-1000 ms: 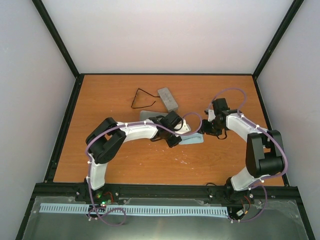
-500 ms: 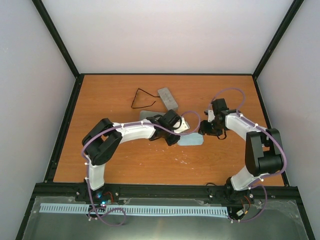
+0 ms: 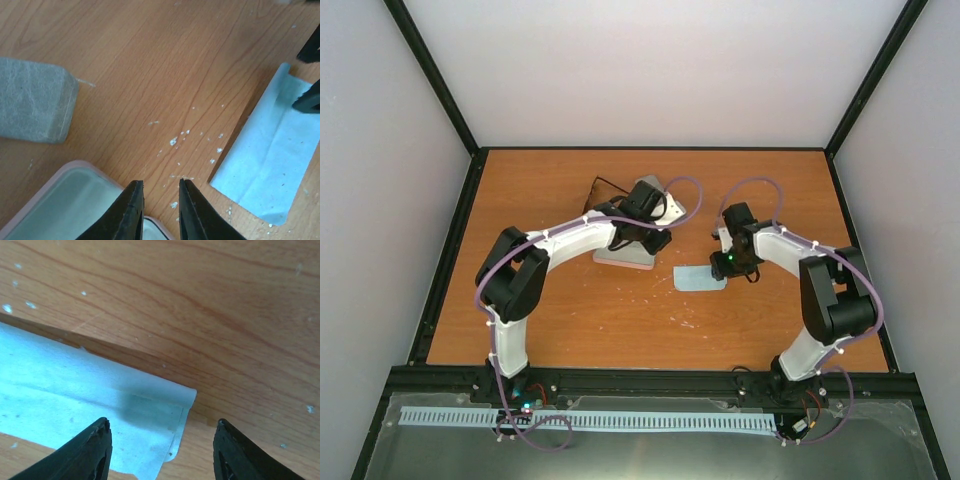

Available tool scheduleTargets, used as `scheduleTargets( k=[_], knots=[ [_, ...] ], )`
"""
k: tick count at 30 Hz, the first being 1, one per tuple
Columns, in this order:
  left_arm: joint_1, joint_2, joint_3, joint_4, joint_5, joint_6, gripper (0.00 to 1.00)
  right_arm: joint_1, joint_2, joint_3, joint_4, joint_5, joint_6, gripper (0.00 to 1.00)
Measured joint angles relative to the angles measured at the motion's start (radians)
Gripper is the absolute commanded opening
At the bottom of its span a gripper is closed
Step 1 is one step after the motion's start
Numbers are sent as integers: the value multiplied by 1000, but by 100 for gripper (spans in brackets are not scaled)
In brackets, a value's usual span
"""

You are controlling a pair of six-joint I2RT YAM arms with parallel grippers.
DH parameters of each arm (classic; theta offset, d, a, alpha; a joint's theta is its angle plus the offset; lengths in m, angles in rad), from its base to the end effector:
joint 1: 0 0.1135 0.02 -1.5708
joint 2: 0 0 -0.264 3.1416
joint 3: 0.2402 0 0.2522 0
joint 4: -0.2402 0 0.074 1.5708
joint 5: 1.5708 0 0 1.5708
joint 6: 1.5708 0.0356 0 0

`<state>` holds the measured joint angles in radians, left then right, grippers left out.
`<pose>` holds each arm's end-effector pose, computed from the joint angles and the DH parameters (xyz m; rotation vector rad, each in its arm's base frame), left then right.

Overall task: Organize the sunglasses
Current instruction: Pick up the glasses cleaning cloth from the center of the board.

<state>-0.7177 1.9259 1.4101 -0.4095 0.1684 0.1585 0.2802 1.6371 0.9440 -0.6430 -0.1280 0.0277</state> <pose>0.3125 -0.2808 0.2053 1.1387 2.2621 -0.4390 0.2771 0.0845 0.1603 -0.3895 2.8940 0.2377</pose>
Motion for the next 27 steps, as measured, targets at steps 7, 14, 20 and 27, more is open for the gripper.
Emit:
scheduleTargets(
  k=[7,14,20,27],
  knots=[
    [-6,3,18,-13,27,0,23,11,56,20,-8,39,-32,55],
    [-7,5,18,-19,38,0,23,11,99,67,-8,48,-49,55],
    [-7,19,22,-20,43,0,22,11,126,97,-2,34,-66,43],
    [-7,32,28,-24,61,0,26,11,156,126,4,7,-79,20]
  ],
)
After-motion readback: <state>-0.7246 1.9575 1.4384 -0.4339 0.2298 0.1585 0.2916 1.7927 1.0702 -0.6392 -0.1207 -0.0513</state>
